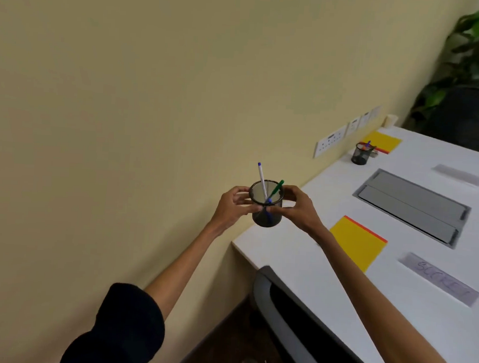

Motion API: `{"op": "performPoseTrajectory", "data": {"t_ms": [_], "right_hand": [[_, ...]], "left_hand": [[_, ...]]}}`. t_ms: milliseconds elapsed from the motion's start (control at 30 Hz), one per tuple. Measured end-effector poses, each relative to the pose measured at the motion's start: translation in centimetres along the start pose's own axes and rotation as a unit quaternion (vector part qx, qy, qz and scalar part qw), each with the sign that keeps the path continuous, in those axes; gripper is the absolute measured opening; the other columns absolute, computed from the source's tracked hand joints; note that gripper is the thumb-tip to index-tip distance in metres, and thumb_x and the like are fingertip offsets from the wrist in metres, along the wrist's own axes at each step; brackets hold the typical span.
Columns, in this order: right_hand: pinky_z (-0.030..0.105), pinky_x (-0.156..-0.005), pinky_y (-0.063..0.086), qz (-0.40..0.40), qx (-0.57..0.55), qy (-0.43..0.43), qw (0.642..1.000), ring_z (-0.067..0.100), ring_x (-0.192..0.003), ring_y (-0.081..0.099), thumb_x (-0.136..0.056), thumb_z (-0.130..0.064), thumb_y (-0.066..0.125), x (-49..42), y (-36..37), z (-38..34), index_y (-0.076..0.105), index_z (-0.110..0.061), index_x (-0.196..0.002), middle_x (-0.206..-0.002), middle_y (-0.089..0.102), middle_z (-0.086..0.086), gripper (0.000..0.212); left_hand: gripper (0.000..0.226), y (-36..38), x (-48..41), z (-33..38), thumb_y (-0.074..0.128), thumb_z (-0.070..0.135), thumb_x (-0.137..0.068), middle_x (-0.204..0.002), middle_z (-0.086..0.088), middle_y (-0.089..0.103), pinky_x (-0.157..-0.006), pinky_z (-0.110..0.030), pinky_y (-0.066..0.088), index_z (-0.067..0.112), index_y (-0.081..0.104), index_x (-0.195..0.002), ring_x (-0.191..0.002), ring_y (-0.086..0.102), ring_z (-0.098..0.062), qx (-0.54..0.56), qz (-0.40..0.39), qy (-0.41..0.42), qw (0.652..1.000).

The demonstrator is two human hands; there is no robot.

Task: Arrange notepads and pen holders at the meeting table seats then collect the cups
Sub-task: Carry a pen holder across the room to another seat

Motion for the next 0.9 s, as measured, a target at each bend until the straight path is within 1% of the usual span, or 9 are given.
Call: {"op": "performPoseTrajectory", "data": {"t_ms": [100,167,233,400,533,633,733,800,900], "right_hand": [[0.027,-0.092,0.049,0.030,0.017,0.032,0.999,0.017,-0.110,0.061,-0.062,-0.024,0.091,-3.2,-1.3,3.1,0.058,-0.011,-0.124,-0.120,0.065,0.003,0.072],[0.024,-0.089,0.046,0.050,0.023,0.056,0.997,0.017,-0.108,0.061,-0.061,-0.022,0.092,-5.3,-2.3,5.4,0.058,-0.011,-0.124,-0.119,0.065,0.004,0.071],[0.026,-0.091,0.048,0.069,0.018,0.080,0.994,0.016,-0.107,0.060,-0.062,-0.020,0.091,-6.8,-3.3,7.6,0.057,-0.010,-0.125,-0.122,0.064,0.005,0.072],[0.029,-0.097,0.050,0.110,-0.026,0.136,0.984,0.024,-0.117,0.058,-0.064,-0.012,0.090,-8.9,-5.4,11.4,0.051,-0.006,-0.133,-0.131,0.057,0.009,0.079],[0.032,-0.099,0.049,0.157,-0.047,0.170,0.972,0.025,-0.125,0.055,-0.064,-0.009,0.089,-9.5,-7.8,14.0,0.049,-0.008,-0.137,-0.136,0.056,0.008,0.083],[0.039,-0.103,0.047,0.200,-0.058,0.193,0.959,0.023,-0.129,0.051,-0.065,-0.011,0.089,-9.3,-9.8,16.4,0.048,-0.014,-0.140,-0.138,0.054,0.008,0.085],[0.038,-0.095,0.049,0.213,-0.058,0.216,0.951,0.024,-0.121,0.055,-0.067,-0.015,0.088,-9.6,-11.0,19.1,0.050,-0.020,-0.139,-0.124,0.062,0.007,0.082],[0.036,-0.090,0.050,0.219,-0.058,0.232,0.946,0.024,-0.117,0.058,-0.067,-0.013,0.087,-10.1,-11.8,20.7,0.049,-0.021,-0.139,-0.117,0.063,0.004,0.082],[0.034,-0.087,0.051,0.224,-0.064,0.262,0.937,0.026,-0.118,0.058,-0.069,-0.008,0.085,-11.3,-12.8,23.4,0.046,-0.019,-0.143,-0.129,0.060,0.010,0.084]], "left_hand": [[0.054,2.7,-5.3,-1.9,0.086,0.002,-0.068,-0.112,-0.012,0.072,-0.072,-0.022,0.057,0.009,0.056,-0.113,-0.092,0.072,-0.011,-0.014,-0.049,-0.011,0.999],[0.054,4.5,-8.7,-2.9,0.084,0.000,-0.069,-0.113,-0.012,0.071,-0.071,-0.021,0.057,0.009,0.055,-0.114,-0.091,0.072,-0.006,-0.018,-0.074,-0.019,0.997],[0.054,6.5,-11.7,-3.8,0.083,-0.001,-0.070,-0.114,-0.011,0.070,-0.073,-0.021,0.057,0.008,0.055,-0.114,-0.091,0.072,-0.006,-0.023,-0.109,-0.020,0.994],[0.055,10.4,-16.7,-4.6,0.086,0.005,-0.069,-0.118,-0.009,0.067,-0.094,-0.035,0.054,0.004,0.056,-0.115,-0.108,0.066,-0.021,-0.046,-0.148,-0.008,0.988],[0.056,14.5,-19.7,-4.9,0.085,0.004,-0.070,-0.124,-0.008,0.063,-0.097,-0.042,0.053,0.005,0.053,-0.117,-0.114,0.063,-0.026,-0.035,-0.197,-0.017,0.980],[0.053,17.9,-21.5,-5.0,0.083,0.003,-0.072,-0.125,-0.008,0.061,-0.098,-0.040,0.052,0.008,0.051,-0.114,-0.115,0.061,-0.026,-0.042,-0.223,-0.003,0.974],[0.052,20.9,-22.7,-6.0,0.081,0.003,-0.075,-0.126,-0.007,0.058,-0.096,-0.037,0.053,0.010,0.049,-0.116,-0.115,0.060,-0.027,-0.055,-0.246,-0.004,0.968],[0.053,22.7,-23.7,-7.0,0.079,0.006,-0.078,-0.131,-0.008,0.056,-0.098,-0.041,0.052,0.008,0.048,-0.121,-0.117,0.059,-0.028,-0.065,-0.267,-0.014,0.961],[0.056,25.2,-25.7,-8.6,0.080,0.008,-0.078,-0.132,-0.008,0.056,-0.098,-0.046,0.052,0.008,0.048,-0.124,-0.117,0.060,-0.030,-0.070,-0.286,-0.031,0.955]]}}
Point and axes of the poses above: each hand's wrist, its own x-axis away from the middle knuckle, its own y-axis out of the palm, z = x × y, the point moved 8 cm from there along -x, towards the middle knuckle
